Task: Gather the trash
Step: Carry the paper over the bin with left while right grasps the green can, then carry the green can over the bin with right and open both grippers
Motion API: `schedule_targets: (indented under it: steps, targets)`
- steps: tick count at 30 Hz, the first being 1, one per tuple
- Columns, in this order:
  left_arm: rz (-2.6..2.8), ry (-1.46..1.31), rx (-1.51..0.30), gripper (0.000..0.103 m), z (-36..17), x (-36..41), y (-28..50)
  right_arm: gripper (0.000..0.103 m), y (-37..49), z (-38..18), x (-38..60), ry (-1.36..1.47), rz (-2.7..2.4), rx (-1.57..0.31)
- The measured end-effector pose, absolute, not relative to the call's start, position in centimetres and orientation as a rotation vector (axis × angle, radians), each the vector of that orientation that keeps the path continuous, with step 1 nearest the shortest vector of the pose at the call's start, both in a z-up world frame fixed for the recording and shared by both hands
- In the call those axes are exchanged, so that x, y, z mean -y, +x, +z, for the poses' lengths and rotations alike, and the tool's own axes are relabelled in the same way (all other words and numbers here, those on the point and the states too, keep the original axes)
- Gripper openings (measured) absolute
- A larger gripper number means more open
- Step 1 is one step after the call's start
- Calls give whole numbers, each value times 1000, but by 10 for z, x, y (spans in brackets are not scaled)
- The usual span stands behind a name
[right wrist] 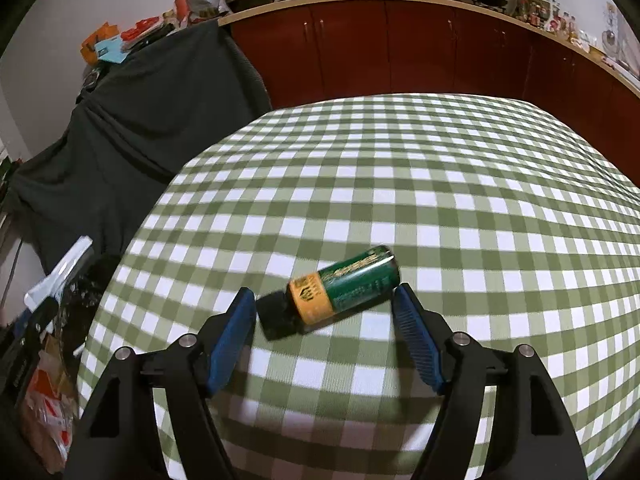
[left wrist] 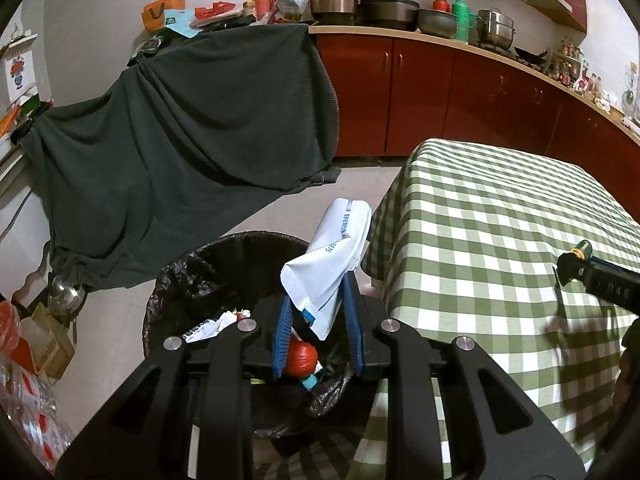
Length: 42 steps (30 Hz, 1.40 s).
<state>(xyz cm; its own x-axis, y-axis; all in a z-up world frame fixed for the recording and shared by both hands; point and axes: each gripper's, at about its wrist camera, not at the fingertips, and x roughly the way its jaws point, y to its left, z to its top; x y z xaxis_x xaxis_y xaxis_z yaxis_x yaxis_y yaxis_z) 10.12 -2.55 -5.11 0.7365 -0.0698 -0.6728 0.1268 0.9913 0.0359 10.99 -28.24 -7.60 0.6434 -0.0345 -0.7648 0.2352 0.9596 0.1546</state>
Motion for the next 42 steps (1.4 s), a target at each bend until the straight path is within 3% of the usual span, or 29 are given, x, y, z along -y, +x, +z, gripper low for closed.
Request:
schedule_targets:
  steps: [23, 32, 37, 42]
  targets:
    - [-101, 76, -734, 23, -53, 21, 106, 70, 95, -75, 312, 200, -218, -868]
    - [-73, 82, -727, 23, -53, 19, 104, 46, 107, -76, 311, 185, -209, -869]
    - [-70, 79, -728, 23, -53, 19, 104, 24, 108, -77, 311, 187, -188, -868]
    - [-68, 75, -728, 23, -53, 18, 103, 24, 103, -77, 308, 195, -175, -857]
